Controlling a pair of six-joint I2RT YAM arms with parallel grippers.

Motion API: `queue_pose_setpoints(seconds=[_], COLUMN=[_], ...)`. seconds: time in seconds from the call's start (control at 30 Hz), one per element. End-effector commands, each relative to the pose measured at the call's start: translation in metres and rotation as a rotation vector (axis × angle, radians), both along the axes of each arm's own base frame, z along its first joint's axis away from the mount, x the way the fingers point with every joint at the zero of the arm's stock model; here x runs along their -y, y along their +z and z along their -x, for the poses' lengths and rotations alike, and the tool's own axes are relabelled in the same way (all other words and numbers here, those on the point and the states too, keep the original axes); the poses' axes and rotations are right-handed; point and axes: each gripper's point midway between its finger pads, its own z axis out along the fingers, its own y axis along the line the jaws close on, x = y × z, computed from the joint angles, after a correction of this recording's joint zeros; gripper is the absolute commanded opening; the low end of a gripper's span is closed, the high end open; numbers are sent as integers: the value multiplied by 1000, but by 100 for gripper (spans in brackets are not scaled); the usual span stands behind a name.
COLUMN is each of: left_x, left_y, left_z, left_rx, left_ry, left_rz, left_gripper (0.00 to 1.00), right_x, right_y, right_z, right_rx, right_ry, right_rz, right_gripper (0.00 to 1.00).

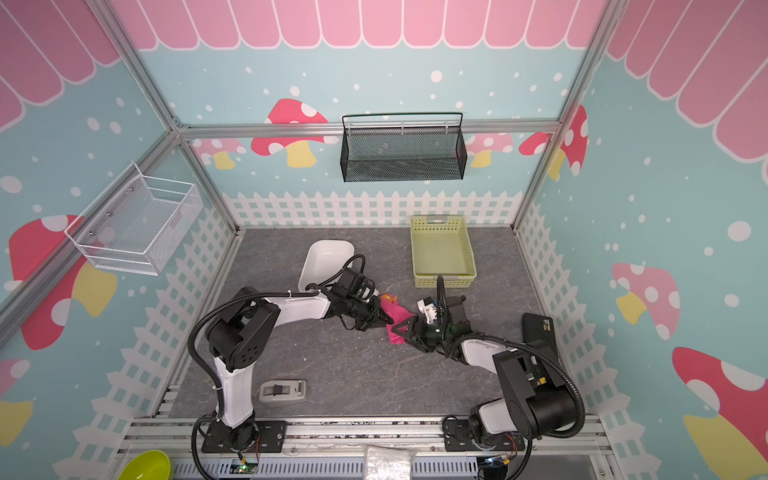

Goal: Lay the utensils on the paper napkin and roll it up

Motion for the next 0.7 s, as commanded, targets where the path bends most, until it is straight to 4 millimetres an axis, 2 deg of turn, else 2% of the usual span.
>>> queue_pose_setpoints(seconds=[0.0,0.27,0.67], left_x=[3,3,2], left_y=[20,20,20], left_z=[-4,-5,-4], left_rx=[12,9,14], left_ry=[23,35,38], left_rz=[69,81,81], left_gripper=[3,3,4], right_x=[-3,-8,-8], right_y=[6,1,-5], right_z=[-1,2,-4], right_rx=[-28,-66,-86], right_ry=[-18,-4,-28], right_rz=[-91,-154,-184], right_gripper=[67,61,35])
